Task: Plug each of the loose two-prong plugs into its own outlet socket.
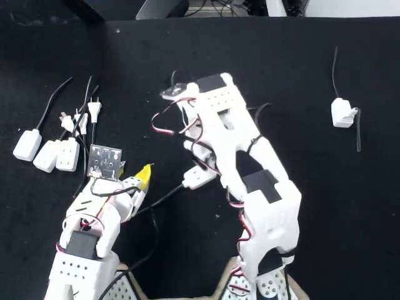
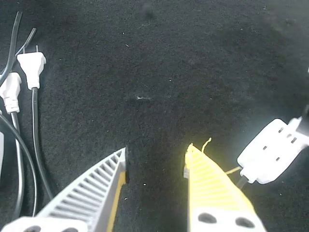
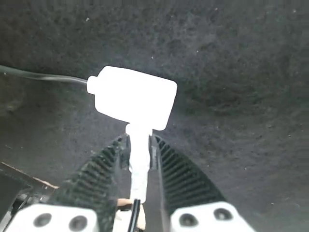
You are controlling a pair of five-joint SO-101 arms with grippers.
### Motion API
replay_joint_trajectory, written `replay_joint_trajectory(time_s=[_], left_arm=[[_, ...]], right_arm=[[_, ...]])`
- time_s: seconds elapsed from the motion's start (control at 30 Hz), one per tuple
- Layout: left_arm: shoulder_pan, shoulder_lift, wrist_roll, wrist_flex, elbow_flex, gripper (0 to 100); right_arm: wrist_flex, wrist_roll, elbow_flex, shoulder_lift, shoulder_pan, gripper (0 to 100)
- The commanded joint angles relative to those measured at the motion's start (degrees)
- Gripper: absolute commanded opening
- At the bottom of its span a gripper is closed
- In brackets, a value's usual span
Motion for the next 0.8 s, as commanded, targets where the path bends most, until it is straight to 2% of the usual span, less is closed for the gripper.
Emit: replay_joint_trajectory(time_s=[0.0, 0.2, 0.53, 0.77], left_arm=[[0.04, -0.53, -0.26, -1.23, -1.01, 20], [-0.31, -0.53, -0.26, -1.23, -1.01, 20], [-0.22, -0.53, -0.26, -1.23, -1.01, 20], [-0.22, -0.53, -0.35, -1.23, -1.01, 20]], right_arm=[[1.93, 0.09, -5.85, -0.48, -0.53, 1.1], [1.67, 0.09, -5.85, 0.48, -0.35, 1.1], [1.67, 0.62, -2.77, 1.10, 4.04, 1.1], [1.58, 0.53, -2.59, 1.45, 3.96, 1.1]])
